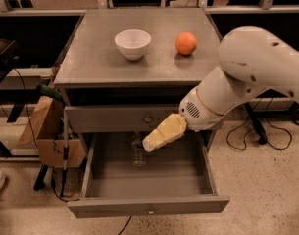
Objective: Pick water bottle from middle drawer and place on counter
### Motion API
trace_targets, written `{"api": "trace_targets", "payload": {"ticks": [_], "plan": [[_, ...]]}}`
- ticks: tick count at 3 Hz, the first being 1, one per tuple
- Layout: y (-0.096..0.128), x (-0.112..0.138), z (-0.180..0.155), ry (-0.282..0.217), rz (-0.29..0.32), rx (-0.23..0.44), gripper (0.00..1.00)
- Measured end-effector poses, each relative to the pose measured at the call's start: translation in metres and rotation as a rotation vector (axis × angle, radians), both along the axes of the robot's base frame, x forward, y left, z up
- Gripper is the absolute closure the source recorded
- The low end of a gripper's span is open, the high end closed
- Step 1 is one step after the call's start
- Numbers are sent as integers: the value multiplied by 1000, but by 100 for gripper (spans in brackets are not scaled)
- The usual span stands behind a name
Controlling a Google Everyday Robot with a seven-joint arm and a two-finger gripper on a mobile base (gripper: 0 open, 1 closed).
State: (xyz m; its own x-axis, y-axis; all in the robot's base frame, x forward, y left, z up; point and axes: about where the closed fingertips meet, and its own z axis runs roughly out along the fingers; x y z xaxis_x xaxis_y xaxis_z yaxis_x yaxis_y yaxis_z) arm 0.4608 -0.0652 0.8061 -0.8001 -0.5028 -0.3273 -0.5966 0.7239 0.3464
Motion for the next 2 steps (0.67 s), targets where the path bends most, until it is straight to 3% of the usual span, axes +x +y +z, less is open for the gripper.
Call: {"api": "trace_targets", "payload": {"ticks": [1,2], "plan": [[0,1,1,-2,0,0,0],[6,2,-7,13,-33,62,0]]}}
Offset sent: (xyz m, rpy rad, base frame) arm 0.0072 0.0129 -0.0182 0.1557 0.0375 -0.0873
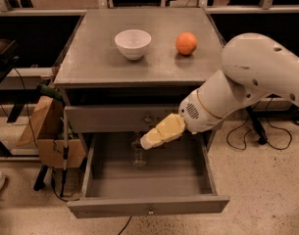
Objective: Pick water bottle from middle drawer and place on counter
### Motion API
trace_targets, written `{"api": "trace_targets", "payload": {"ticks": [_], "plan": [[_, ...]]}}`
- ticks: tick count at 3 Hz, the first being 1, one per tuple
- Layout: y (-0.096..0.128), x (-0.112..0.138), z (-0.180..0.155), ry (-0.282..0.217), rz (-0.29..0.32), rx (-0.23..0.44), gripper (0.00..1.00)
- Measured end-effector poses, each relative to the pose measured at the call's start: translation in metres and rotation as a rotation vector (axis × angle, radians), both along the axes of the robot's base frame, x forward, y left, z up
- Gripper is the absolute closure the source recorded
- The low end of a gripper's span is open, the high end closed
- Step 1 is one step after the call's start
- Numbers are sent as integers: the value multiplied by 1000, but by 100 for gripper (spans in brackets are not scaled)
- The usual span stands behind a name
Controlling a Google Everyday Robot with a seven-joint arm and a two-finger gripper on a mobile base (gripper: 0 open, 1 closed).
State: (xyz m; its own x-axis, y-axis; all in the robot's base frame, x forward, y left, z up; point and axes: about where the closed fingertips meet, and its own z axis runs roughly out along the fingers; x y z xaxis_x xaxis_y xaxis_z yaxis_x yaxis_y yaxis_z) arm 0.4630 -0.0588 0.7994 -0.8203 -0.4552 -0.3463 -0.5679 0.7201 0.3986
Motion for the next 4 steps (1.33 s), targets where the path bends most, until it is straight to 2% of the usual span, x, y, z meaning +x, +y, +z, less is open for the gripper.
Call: {"api": "trace_targets", "payload": {"ticks": [1,2,3,4], "plan": [[18,-3,-38,55,-85,120,0],[44,-14,-86,106,-168,273,0],[53,1,-83,66,-218,309,0],[52,1,-84,65,-217,307,0]]}}
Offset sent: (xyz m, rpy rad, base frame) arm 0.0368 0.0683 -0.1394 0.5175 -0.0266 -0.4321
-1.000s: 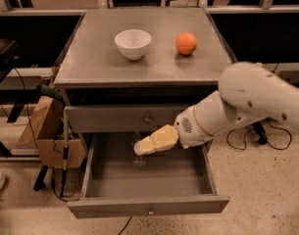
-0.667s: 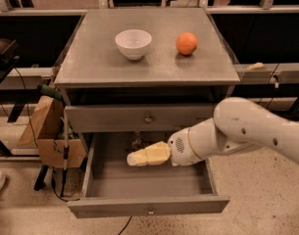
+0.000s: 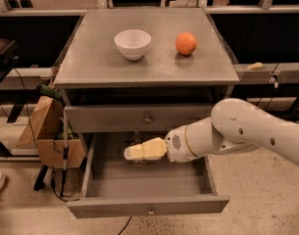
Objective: Pick water bottle from middle drawer and place on counter
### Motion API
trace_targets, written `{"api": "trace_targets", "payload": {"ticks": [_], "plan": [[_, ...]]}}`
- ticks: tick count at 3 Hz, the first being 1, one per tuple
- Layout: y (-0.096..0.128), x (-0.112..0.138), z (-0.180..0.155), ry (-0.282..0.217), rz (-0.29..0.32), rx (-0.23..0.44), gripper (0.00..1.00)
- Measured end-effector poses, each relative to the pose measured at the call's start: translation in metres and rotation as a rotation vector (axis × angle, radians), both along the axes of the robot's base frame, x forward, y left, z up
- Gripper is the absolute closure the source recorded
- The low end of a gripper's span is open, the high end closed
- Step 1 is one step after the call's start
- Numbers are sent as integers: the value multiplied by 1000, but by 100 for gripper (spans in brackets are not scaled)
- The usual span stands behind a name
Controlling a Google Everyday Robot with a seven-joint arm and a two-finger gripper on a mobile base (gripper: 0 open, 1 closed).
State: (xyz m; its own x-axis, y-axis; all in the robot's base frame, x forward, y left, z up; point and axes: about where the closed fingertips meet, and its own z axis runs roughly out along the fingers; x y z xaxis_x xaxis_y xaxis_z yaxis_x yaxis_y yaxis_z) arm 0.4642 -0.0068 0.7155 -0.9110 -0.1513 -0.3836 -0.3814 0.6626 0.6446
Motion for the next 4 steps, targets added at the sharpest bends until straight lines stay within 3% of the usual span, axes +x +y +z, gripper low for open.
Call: {"api": "trace_targets", "payload": {"ticks": [1,2,4], "plan": [[1,0,2,-18,-20,7,0],[21,4,-22,-20,-47,8,0],[56,38,-104,-31,-188,-28,0]]}}
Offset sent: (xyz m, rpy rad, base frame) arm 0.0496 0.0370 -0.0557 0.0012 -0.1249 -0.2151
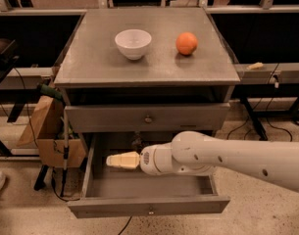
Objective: Pick water bottle from middle drawer and place on counter
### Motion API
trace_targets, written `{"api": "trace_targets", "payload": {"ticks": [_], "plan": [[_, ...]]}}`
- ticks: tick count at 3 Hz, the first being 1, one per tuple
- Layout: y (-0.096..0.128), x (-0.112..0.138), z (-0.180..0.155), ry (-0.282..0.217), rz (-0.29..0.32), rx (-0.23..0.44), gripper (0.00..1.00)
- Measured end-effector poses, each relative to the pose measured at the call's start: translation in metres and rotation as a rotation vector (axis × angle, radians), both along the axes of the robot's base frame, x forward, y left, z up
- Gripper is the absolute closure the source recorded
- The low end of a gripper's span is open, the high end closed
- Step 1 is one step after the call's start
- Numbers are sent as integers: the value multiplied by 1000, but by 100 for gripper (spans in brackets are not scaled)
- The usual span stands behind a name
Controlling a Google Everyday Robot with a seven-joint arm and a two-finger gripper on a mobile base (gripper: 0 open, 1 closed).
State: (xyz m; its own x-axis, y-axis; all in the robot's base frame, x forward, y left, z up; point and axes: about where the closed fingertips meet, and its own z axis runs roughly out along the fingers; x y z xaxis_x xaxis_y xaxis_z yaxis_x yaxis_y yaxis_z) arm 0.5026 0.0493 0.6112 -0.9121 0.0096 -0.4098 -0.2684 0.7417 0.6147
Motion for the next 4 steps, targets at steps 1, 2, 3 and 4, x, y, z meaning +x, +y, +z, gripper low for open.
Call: {"api": "trace_targets", "payload": {"ticks": [1,2,3,4], "plan": [[6,9,-32,-20,-72,-58,0],[12,24,-28,-76,-99,-60,0],[11,24,-28,-77,-100,-60,0],[18,29,-36,-97,-92,-47,0]]}}
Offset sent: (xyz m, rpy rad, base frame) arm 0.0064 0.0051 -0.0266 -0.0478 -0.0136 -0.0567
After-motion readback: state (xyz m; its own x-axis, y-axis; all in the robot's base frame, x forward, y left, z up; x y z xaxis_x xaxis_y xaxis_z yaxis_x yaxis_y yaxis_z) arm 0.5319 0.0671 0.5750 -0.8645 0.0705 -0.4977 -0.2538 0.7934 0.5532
